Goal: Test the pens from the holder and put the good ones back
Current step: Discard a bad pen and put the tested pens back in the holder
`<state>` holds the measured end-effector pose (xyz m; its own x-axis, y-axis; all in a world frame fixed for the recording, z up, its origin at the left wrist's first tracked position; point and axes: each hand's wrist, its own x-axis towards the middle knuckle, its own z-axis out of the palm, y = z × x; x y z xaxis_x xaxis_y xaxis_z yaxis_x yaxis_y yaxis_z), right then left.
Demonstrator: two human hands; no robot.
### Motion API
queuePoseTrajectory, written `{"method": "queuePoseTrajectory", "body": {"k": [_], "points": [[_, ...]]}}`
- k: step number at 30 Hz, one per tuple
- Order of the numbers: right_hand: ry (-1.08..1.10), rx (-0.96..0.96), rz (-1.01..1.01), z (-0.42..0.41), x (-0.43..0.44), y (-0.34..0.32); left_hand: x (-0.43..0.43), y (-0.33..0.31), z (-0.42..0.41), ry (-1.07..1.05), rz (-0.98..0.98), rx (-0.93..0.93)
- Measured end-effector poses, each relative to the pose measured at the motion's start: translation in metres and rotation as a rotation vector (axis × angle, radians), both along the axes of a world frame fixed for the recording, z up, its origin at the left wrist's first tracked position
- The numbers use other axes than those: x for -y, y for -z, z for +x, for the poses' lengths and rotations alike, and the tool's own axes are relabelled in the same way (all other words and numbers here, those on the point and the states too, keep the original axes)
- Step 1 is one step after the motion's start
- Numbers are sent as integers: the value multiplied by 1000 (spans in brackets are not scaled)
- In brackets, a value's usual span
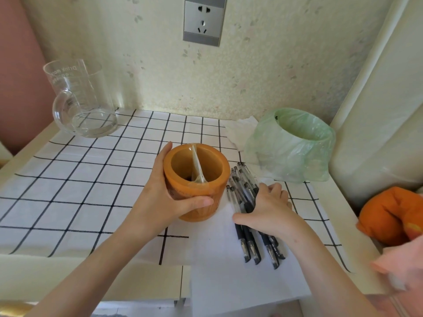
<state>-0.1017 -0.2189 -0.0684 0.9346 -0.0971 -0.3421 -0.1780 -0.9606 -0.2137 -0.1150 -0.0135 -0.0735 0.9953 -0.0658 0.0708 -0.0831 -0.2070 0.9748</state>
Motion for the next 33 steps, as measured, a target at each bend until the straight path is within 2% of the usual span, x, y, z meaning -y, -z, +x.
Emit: {"method": "queuePoseTrajectory", "body": {"k": [16, 21, 28, 33], "points": [[28, 215, 99, 9, -7, 19, 2, -2, -1, 5, -30, -8], [12, 284, 68, 8, -8, 18, 2, -2, -1, 1, -22, -7], [-9, 310, 132, 9, -9, 12, 2, -1, 0, 14, -21, 14], [-16, 262, 151, 8, -12, 11, 2, -2, 0, 24, -35, 13]]}}
